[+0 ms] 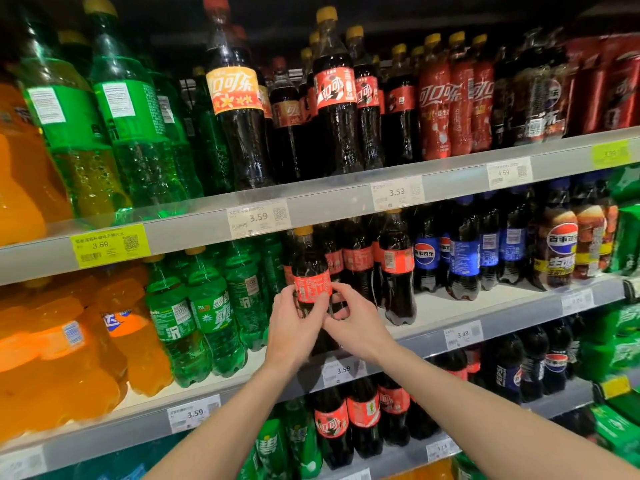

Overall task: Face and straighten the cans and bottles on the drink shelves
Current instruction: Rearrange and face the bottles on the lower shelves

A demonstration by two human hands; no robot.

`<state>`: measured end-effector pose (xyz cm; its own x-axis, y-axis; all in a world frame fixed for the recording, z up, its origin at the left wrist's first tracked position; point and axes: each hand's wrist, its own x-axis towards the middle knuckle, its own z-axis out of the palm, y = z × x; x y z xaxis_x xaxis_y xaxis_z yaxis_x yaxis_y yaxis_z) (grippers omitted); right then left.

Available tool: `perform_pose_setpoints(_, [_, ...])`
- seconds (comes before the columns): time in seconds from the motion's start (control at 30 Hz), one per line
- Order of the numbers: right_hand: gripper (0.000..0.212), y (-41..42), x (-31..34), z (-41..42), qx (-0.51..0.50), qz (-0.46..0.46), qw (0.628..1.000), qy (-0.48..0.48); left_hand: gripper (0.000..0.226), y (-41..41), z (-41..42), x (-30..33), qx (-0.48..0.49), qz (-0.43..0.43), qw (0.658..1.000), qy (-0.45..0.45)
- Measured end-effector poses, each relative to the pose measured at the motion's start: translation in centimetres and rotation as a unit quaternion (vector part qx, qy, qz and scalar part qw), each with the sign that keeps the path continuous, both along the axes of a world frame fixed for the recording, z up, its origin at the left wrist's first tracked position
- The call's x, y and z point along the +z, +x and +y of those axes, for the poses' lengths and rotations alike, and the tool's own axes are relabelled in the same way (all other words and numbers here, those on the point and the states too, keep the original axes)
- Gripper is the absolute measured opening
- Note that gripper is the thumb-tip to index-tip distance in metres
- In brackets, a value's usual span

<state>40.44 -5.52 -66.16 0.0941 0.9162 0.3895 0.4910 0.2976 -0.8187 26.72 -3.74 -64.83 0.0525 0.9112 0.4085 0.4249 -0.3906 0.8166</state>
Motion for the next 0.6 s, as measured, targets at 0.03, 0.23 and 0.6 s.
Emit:
perform_pose_setpoints(0.03, [0.051,0.3,0.0,-0.1,0.006,-0.001,1.0,-0.012,0.033,0.0,0.1,-0.1,0.005,0.003,1.0,-0.001])
perform_pose_setpoints(0.23, [0.037,1.2,0.4,1.0,-0.059,0.031,0.998,-0.021,0.048,-0.2,0.2,-0.9,0.019,0.016,1.0,0.004])
perform_pose_setpoints(0.6, [0.043,-0.5,8.1,9.7,-0.088,0.069,0.991,-0.076,0.042,-2.0,1.5,-2.1,0.042,0.013,0.997,0.06])
